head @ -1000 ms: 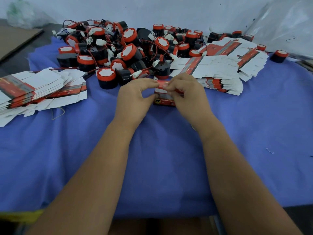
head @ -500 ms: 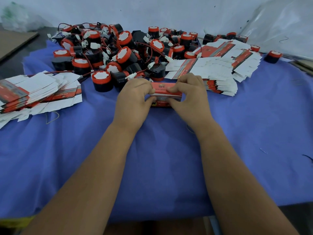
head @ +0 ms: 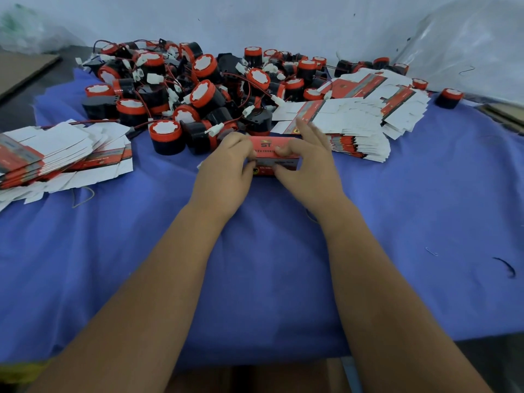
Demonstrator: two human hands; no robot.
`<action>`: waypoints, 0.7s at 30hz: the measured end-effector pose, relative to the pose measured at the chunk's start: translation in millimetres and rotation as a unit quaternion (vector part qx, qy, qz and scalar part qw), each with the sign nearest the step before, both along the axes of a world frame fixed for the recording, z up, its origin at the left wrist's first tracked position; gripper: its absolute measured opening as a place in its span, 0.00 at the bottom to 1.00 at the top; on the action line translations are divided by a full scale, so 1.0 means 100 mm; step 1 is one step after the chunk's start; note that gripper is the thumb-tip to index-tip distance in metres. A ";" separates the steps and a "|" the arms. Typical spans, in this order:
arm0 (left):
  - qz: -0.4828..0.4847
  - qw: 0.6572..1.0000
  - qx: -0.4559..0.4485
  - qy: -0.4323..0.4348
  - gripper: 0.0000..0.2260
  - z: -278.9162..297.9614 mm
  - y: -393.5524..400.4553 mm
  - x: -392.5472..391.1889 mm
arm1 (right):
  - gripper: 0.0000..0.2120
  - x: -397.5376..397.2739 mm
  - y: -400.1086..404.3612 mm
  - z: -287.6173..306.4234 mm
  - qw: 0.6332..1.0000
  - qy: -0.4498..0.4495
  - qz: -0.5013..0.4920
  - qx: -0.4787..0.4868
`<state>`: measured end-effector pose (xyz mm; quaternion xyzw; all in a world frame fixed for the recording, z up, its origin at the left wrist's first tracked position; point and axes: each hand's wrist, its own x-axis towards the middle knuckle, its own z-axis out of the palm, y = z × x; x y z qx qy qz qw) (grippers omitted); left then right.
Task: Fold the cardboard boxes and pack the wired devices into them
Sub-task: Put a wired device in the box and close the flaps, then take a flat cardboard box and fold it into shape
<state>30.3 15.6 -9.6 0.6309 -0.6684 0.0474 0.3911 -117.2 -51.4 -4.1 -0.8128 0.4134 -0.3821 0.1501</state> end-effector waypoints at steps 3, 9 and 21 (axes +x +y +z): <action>0.016 1.000 0.020 0.011 0.02 0.07 -0.01 -0.03 | 0.09 -0.02 0.04 0.04 0.999 0.042 0.017 -0.009; -0.065 0.985 0.147 0.059 0.17 0.18 -0.08 -0.49 | 0.13 -0.60 0.11 0.11 0.983 0.115 -0.123 -0.076; -0.119 0.964 0.231 -0.050 0.16 -0.04 -0.31 -1.17 | 0.15 -1.65 -0.17 0.15 0.860 0.171 -0.479 0.048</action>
